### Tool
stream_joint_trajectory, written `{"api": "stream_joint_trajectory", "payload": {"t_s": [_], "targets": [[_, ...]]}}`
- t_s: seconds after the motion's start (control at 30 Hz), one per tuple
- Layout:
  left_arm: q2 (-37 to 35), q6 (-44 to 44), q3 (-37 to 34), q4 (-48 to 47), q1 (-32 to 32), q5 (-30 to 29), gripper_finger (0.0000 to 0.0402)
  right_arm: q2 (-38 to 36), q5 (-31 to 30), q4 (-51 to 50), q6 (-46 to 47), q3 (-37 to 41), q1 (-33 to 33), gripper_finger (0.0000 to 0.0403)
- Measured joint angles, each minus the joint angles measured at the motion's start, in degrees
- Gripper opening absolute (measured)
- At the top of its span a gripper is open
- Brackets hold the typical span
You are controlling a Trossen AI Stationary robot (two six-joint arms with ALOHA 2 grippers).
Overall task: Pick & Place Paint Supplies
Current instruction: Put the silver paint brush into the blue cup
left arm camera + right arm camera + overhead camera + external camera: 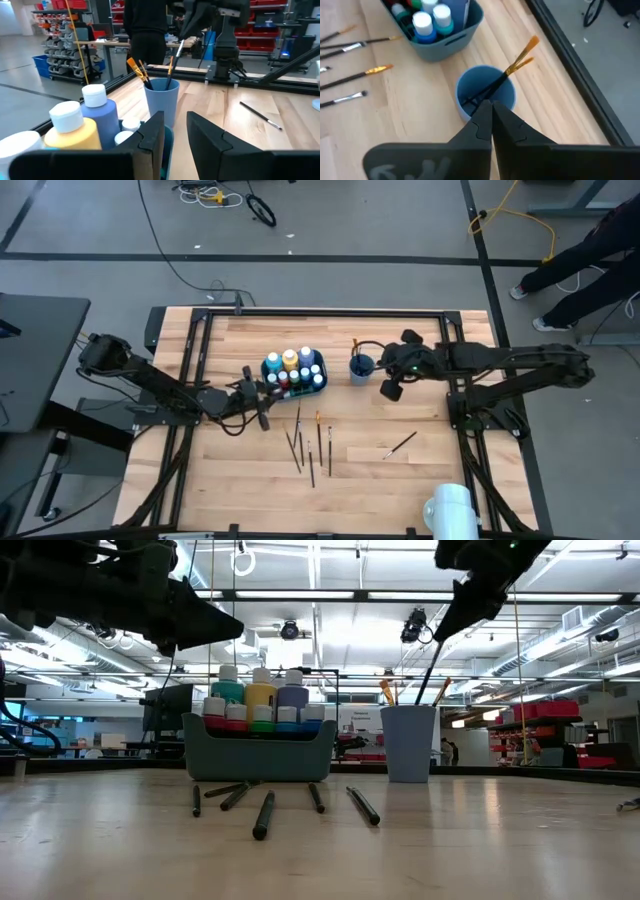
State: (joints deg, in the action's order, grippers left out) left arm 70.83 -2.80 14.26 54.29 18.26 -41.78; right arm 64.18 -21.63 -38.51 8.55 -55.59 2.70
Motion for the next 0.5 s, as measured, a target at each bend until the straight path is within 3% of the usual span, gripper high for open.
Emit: {"api": "stream_joint_trajectory", "payload": {"t_s": [0.3,0.5], "targets": [[0.0,0.0,0.0,-0.9,0.0,2.0,0.0091,9.5,0.1,3.1,-2.3,0.0,1.9,0.0003],[0.0,0.0,0.0,-1.1,0.0,2.0,0.0091,13.0,0.3,4.2,-6.1,0.0,2.1,0.0034]]}}
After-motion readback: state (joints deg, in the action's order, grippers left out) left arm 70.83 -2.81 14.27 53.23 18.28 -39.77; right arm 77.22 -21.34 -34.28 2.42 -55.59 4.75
